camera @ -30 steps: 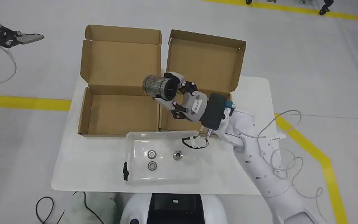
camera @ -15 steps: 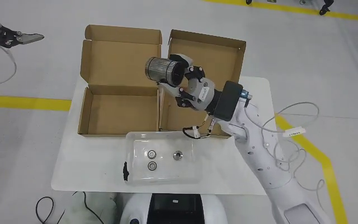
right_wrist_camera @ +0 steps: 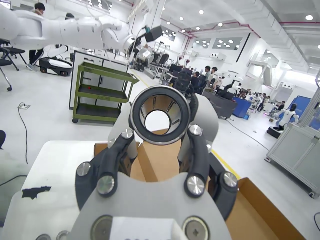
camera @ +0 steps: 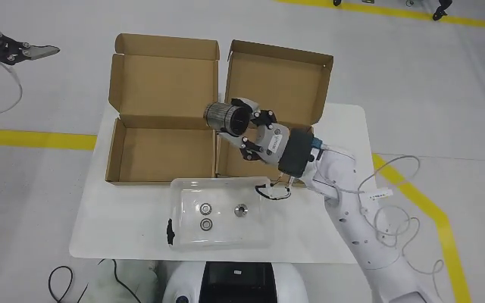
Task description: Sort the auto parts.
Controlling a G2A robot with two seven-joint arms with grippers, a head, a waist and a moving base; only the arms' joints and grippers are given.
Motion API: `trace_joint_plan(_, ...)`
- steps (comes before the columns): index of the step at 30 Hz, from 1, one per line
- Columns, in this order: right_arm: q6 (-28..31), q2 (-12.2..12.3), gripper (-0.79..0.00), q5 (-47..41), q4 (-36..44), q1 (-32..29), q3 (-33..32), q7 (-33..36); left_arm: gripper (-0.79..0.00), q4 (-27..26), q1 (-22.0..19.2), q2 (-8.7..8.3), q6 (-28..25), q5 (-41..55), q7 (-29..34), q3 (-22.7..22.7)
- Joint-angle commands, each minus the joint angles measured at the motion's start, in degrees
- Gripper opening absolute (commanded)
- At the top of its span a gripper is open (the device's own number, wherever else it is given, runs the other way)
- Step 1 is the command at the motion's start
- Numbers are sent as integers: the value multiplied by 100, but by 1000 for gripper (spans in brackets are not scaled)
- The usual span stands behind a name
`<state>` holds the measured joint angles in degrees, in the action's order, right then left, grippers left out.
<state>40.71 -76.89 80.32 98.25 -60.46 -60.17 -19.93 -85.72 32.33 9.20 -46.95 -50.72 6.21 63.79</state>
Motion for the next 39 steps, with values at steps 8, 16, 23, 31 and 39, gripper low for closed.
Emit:
trace_joint_plan(8,172,68,-785,-139,-369,-398,28,670,0,0,0,0,0,0,0,0)
trace_joint_plan(16,-172,96,-785,-269,-868,-719,20,976,0,0,0,0,0,0,0,0)
trace_joint_plan(23,-640,99,-785,-304,-924,-895,96,1714,0,0,0,0,0,0,0,0)
trace_joint_plan(31,-1315,66,-785,-84,-656,-782,256,2810,0,0,0,0,0,0,0,0)
trace_joint_plan(39,-1856,-14,-785,-73,-700,-502,472,3832,0,0,0,0,0,0,0,0)
